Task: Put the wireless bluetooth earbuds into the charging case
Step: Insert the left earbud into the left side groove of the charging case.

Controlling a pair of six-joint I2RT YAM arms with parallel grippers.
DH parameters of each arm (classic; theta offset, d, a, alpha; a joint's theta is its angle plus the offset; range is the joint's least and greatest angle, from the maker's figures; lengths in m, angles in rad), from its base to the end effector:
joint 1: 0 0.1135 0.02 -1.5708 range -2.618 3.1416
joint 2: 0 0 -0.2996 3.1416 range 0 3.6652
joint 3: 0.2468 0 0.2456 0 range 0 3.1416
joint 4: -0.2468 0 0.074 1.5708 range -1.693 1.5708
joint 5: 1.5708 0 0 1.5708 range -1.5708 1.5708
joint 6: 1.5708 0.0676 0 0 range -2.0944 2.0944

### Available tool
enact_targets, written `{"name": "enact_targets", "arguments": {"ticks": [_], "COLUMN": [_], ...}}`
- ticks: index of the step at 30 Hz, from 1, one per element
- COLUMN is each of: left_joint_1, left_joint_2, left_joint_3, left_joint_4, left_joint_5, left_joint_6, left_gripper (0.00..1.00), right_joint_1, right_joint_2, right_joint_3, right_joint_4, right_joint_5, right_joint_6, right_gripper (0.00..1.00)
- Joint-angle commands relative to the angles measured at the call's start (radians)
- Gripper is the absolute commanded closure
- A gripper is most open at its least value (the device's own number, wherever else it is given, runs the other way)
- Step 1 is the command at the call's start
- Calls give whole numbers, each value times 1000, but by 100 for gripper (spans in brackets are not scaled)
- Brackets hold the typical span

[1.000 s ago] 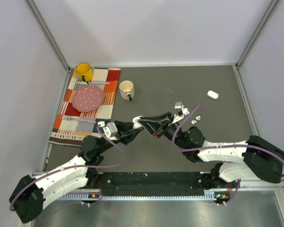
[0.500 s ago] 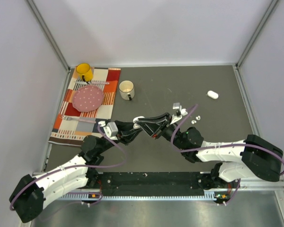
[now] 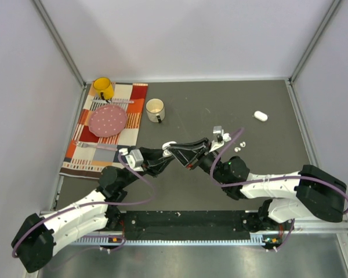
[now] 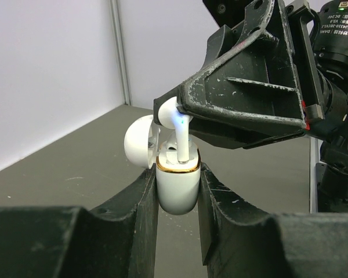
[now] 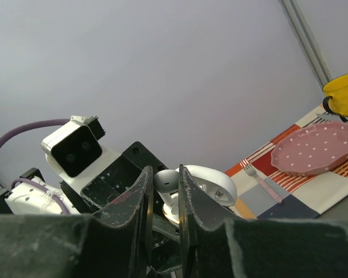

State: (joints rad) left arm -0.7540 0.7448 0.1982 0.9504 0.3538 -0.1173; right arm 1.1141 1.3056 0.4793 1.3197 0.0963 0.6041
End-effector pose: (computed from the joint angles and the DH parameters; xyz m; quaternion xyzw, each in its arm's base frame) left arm 0.1011 -0.1271 0.2980 0.3092 0.4691 -0.4346 0.7039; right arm 0.1255 0.2407 0.3351 -0.0893 0.5063 0.6331 0.5787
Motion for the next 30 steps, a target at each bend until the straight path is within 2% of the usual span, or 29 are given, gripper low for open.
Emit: {"name": "enact_targets", "arguments": {"ticks": [1,30], "left_joint_1": [-2,-2], "left_joint_2": [2,5], "left_joint_3": [18,9], "left_joint_4": [159,232], "left_joint_5": [8,7], "left_joint_6": [-5,-18], "left_gripper": [100,100], "right_joint_1": [13,26], "right_joint_2": [21,90], "right_joint_3": [5,-4], "right_joint_4": [171,262], "right_joint_5": [29,132], "right_joint_6": [3,13], "right_gripper": [100,100]}}
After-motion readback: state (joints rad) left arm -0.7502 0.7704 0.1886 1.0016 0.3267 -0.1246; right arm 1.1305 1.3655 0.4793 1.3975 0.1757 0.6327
